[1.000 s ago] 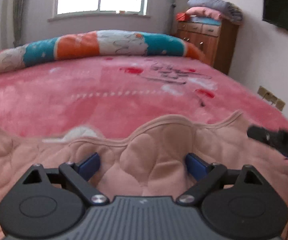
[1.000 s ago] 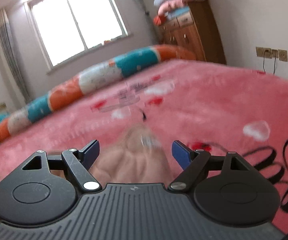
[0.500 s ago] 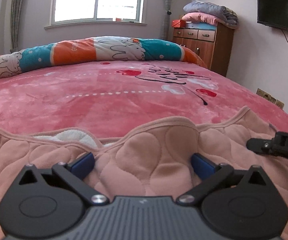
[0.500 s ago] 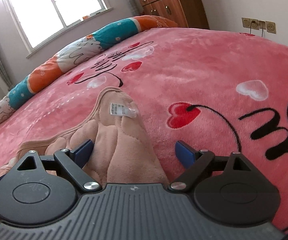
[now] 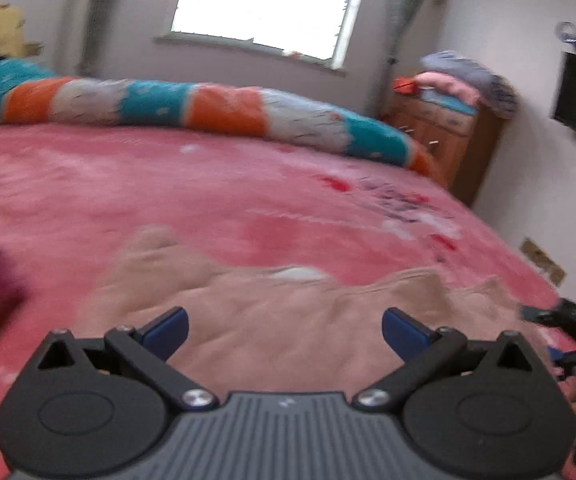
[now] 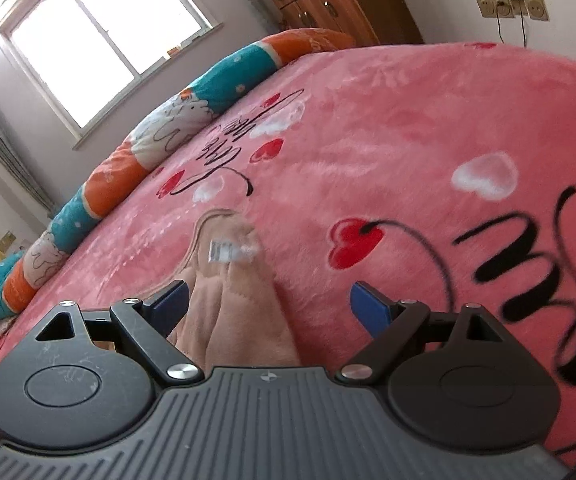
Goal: Fold large clothes
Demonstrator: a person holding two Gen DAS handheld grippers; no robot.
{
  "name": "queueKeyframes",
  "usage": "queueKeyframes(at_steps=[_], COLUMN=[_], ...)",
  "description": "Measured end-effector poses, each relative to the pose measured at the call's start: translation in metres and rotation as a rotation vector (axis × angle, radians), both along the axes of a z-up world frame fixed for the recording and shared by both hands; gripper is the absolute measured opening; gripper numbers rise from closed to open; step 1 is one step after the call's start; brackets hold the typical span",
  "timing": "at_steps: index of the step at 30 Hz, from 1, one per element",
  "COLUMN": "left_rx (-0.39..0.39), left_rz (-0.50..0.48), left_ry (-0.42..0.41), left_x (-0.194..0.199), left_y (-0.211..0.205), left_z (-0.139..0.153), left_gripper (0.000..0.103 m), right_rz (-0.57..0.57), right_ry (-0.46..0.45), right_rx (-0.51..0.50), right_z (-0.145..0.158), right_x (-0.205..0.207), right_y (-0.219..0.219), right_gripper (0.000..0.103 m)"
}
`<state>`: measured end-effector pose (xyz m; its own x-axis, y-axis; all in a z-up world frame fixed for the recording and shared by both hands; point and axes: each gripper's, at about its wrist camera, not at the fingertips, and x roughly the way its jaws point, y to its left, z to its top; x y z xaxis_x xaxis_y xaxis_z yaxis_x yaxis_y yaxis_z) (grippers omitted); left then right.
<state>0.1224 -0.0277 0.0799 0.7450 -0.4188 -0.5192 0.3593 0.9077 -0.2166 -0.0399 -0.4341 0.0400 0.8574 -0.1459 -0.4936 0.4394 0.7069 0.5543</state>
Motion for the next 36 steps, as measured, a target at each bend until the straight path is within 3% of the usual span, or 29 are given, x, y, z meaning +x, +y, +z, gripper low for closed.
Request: queueKeyframes(at_steps=[5, 7, 9, 12, 17, 23, 29, 36], left_rx=[0.031, 0.022, 0.029, 0.046, 0.010, 0.005, 0.044, 0.027], left_rz=[0.108, 0.135, 0.154, 0.167, 0.184, 0.195, 0.157, 0.139], left_ry=[-0.016, -0.010, 0.001, 0.023, 0.061, 0.078, 0.039, 0.015], left_x=[-0.016, -0.024, -0.030, -0.037, -0.056, -0.091, -0.103, -0.096], left_y=[0.051, 0.063, 0.072, 0.082, 0.106, 0.135, 0.148, 0.163], left_z=[0.003, 0.001, -0.005, -0.012, -0.016, -0.027, -0.037, -0.044], left_gripper=[0.102, 0.102, 0.102, 0.102, 0.102, 0.102, 0.102, 0.101], right_rz=[-0.031, 0.008, 0.038, -0.013, -0.075, -0.112, 0.022, 0.296], right_ry=[-0.027, -0.065, -0.075, -0.029, 0.002, 0.000, -0.022, 0.007], right_rx=[0.002, -0.013, -0.071, -0.212, -0.063, -0.102, -0.148, -0.330], right_z=[0.004, 0.007, 0.013, 0.017, -0.002, 0.000, 0.018, 0.049], right_x=[-0.019, -0.025, -0.029, -0.039, -0.076, -0.113, -0.114, -0.035], right_y=[0.003, 0.015, 0.030, 0.056, 0.044, 0.062, 0.125, 0.250], right_gripper=[0.103, 0.103, 0.103, 0.103, 0.103, 0.103, 0.103, 0.103])
